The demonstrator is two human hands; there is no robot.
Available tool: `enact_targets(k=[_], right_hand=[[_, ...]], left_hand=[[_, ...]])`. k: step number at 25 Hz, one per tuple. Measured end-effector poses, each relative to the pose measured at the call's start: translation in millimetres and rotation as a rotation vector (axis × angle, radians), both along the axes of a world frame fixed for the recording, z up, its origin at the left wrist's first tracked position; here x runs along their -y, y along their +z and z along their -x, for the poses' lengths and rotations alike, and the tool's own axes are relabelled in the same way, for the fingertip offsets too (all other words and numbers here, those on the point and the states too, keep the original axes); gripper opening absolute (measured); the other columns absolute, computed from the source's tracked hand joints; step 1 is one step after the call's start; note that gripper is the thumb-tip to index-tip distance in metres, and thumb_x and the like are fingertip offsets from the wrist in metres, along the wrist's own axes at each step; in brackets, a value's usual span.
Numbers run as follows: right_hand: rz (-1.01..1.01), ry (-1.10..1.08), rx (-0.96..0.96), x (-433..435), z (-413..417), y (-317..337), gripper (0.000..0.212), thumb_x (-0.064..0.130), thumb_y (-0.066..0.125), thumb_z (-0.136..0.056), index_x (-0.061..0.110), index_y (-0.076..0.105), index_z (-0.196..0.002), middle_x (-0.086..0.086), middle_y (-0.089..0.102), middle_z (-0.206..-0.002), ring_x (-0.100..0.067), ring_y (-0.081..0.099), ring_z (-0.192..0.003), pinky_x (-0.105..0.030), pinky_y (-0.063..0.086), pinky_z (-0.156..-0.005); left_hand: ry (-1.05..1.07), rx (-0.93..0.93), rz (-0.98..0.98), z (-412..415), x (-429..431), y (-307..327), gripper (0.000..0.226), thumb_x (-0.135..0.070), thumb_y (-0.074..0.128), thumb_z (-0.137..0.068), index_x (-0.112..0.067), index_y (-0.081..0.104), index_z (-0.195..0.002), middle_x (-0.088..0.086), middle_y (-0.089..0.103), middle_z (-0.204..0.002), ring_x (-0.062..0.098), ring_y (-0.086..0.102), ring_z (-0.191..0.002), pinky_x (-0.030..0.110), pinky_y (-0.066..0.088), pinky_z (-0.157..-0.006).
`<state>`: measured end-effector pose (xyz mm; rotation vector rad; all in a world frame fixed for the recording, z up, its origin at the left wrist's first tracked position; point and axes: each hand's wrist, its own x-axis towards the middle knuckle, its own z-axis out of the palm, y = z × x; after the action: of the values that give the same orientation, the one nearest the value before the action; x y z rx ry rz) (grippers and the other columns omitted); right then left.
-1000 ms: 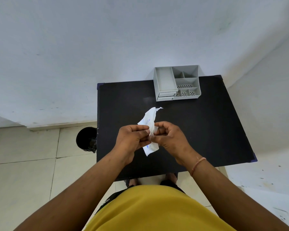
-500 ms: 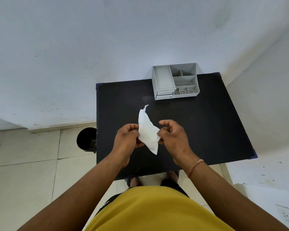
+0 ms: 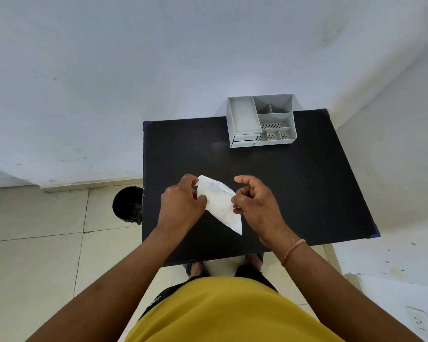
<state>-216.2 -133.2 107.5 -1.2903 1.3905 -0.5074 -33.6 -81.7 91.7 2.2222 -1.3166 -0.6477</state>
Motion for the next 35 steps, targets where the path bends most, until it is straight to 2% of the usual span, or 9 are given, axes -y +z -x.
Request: enact_targets(k=[4, 9, 15, 18, 22, 25, 27, 30, 35], right_hand=[[-0.036, -0.043, 0.035, -1, -2, -3, 0.045, 0.005, 0.063, -0.097, 0.023, 0.058, -0.138, -0.014, 0.068, -0.099, -0.027, 0.071, -0.098, -0.031, 0.065, -0.083], [-0.082, -0.091, 0.048, -3, -2, -9, 0.043, 0.004, 0.062, -0.098, 0.023, 0.059, -0.136, -0.01, 0.069, -0.099, -0.027, 0.071, -0.096, -0.024, 0.064, -0.074], [-0.175, -0.174, 0.013, -3, -3, -21, 0.034, 0.005, 0.059, -0.099, 0.023, 0.062, -0.129, -0.005, 0.065, -0.113, -0.024, 0.07, -0.099, -0.02, 0.06, -0.062], [-0.213, -0.193, 0.048, -1, 0, -20, 0.035, 0.005, 0.058, -0.1, 0.02, 0.063, -0.132, -0.003, 0.064, -0.113, -0.024, 0.07, -0.097, -0.026, 0.062, -0.069], [-0.185, -0.152, 0.036, 0, 1, -14, 0.037, 0.007, 0.059, -0.1, 0.022, 0.061, -0.133, -0.002, 0.063, -0.117, -0.025, 0.069, -0.099, -0.031, 0.065, -0.078], [-0.171, -0.123, 0.048, -2, 0, -10, 0.037, 0.007, 0.059, -0.101, 0.023, 0.059, -0.135, 0.005, 0.06, -0.113, -0.024, 0.068, -0.099, -0.03, 0.064, -0.08], [-0.162, -0.116, 0.065, -3, -1, -9, 0.038, 0.006, 0.059, -0.101, 0.023, 0.059, -0.135, 0.002, 0.061, -0.113, -0.024, 0.068, -0.099, -0.031, 0.064, -0.082], [-0.152, -0.129, 0.071, -4, -1, -9, 0.039, 0.005, 0.059, -0.1, 0.022, 0.059, -0.136, -0.007, 0.065, -0.112, -0.026, 0.069, -0.102, -0.03, 0.065, -0.081], [-0.165, -0.139, 0.008, -4, 6, -13, 0.04, 0.007, 0.059, -0.1, 0.023, 0.057, -0.138, -0.005, 0.064, -0.109, -0.025, 0.069, -0.101, -0.036, 0.065, -0.084]], left_hand=[[0.045, 0.002, 0.078, -6, 0, 3, 0.02, -0.025, 0.077, -0.097, -0.013, 0.081, -0.112, 0.004, 0.083, -0.107, 0.01, 0.071, -0.084, 0.022, 0.056, -0.081], [0.35, -0.492, 0.114, -16, 5, 4, 0.012, -0.022, 0.084, -0.091, -0.02, 0.087, -0.103, -0.002, 0.085, -0.097, 0.013, 0.081, -0.089, 0.043, 0.07, -0.083], [0.487, -0.914, 0.083, -27, 12, 13, 0.009, -0.017, 0.081, -0.094, -0.014, 0.083, -0.102, 0.013, 0.081, -0.097, 0.023, 0.074, -0.082, 0.043, 0.068, -0.083], [0.401, -0.731, 0.046, -30, 12, 8, 0.01, -0.029, 0.08, -0.096, -0.02, 0.08, -0.101, 0.006, 0.078, -0.095, 0.022, 0.074, -0.086, 0.035, 0.066, -0.074], [0.24, -0.433, -0.13, -28, 8, -9, 0.047, -0.056, 0.085, -0.082, -0.022, 0.071, -0.112, -0.002, 0.075, -0.1, 0.019, 0.075, -0.095, 0.042, 0.067, -0.084], [0.191, -0.243, -0.183, -20, 11, -11, 0.044, -0.061, 0.085, -0.08, -0.024, 0.069, -0.098, -0.003, 0.075, -0.092, 0.018, 0.076, -0.083, 0.043, 0.067, -0.083], [0.202, -0.274, -0.209, -19, 15, -13, 0.032, -0.049, 0.088, -0.082, -0.023, 0.072, -0.088, -0.003, 0.076, -0.087, 0.016, 0.078, -0.074, 0.041, 0.069, -0.078], [0.249, -0.45, -0.193, -24, 13, -13, 0.015, -0.022, 0.089, -0.087, -0.017, 0.077, -0.091, 0.004, 0.081, -0.091, 0.014, 0.08, -0.075, 0.033, 0.07, -0.071], [0.344, -0.57, -0.02, -25, 6, -1, 0.014, -0.018, 0.09, -0.085, -0.017, 0.078, -0.092, 0.005, 0.082, -0.085, 0.018, 0.082, -0.077, 0.031, 0.067, -0.067]])
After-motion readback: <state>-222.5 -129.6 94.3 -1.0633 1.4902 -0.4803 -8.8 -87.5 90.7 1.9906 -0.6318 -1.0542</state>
